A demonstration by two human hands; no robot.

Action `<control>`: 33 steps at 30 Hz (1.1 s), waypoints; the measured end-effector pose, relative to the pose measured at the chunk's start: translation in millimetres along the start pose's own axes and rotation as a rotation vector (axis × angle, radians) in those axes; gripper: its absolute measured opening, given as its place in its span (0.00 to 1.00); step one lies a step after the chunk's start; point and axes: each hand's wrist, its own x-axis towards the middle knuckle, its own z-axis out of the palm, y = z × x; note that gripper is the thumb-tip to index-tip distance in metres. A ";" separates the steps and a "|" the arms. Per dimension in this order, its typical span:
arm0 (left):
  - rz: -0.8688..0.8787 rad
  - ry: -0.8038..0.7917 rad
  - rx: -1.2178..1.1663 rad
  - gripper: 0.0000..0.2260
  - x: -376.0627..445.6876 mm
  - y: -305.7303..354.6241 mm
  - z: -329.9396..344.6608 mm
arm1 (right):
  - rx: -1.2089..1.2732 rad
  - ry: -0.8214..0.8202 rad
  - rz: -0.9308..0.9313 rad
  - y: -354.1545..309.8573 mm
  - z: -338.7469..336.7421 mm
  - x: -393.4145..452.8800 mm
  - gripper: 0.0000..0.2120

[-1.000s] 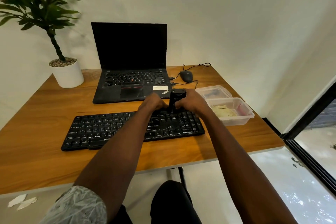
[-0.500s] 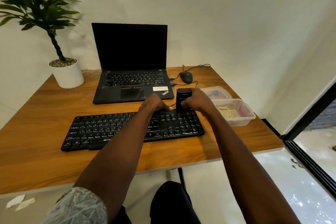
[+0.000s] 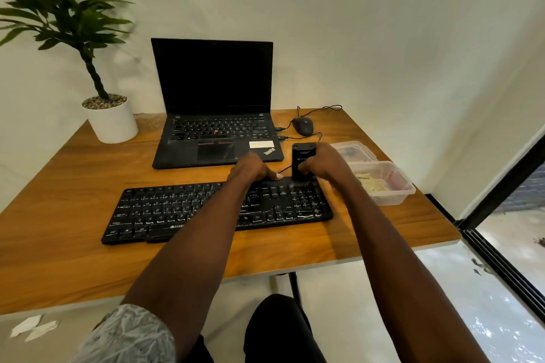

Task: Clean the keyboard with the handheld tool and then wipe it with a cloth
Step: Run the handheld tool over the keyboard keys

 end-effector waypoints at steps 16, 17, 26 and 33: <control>0.081 -0.023 -0.008 0.18 -0.3 -27.8 -23.8 | -0.037 0.031 -0.011 -8.1 7.7 -0.3 0.13; 0.057 -0.036 -0.016 0.20 -0.3 -32.0 -28.6 | -0.041 0.033 -0.019 -11.2 10.4 -1.2 0.13; -0.026 -0.028 -0.002 0.18 1.8 -36.0 -33.3 | 0.118 -0.112 -0.105 -40.0 54.0 -10.6 0.17; -0.012 -0.061 -0.021 0.36 50.7 -51.5 -19.3 | -0.130 0.010 -0.042 -32.7 22.0 -4.0 0.12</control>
